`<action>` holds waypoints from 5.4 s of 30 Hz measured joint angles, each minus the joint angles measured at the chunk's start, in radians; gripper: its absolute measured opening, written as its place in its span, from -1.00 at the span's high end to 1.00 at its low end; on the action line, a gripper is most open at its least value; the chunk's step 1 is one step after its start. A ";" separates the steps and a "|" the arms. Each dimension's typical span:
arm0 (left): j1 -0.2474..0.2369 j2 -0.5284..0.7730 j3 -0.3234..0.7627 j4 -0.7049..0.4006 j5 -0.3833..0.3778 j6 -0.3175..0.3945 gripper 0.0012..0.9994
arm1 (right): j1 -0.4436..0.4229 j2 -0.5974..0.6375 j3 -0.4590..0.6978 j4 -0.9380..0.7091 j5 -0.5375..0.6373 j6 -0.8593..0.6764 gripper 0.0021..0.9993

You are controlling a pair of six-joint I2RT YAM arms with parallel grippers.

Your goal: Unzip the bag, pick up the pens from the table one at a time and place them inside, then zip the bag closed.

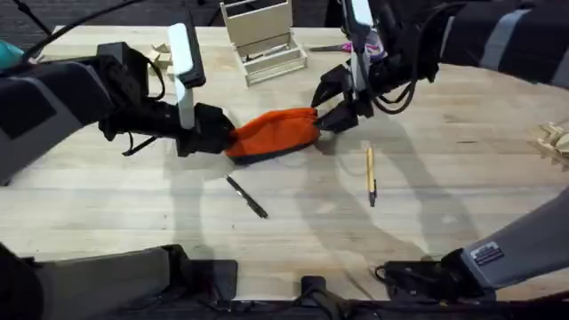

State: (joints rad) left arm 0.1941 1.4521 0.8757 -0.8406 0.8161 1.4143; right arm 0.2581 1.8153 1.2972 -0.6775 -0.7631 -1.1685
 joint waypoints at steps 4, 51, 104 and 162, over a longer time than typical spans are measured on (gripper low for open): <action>0.000 0.000 0.000 0.000 0.000 0.000 0.92 | 0.000 0.000 0.000 0.005 0.000 0.000 0.26; 0.000 0.000 -0.001 0.000 0.000 0.000 0.92 | 0.000 -0.009 0.005 0.011 -0.002 -0.004 0.94; 0.001 0.000 -0.002 0.002 0.000 0.000 0.92 | 0.283 -0.010 0.084 0.180 -0.046 0.061 0.56; 0.001 0.000 -0.002 0.000 0.000 0.000 0.92 | 0.186 -0.380 0.092 -0.069 0.326 0.973 -1.00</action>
State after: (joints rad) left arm 0.1951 1.4521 0.8742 -0.8402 0.8158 1.4143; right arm 0.4438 1.4353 1.3888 -0.7467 -0.4374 -0.1951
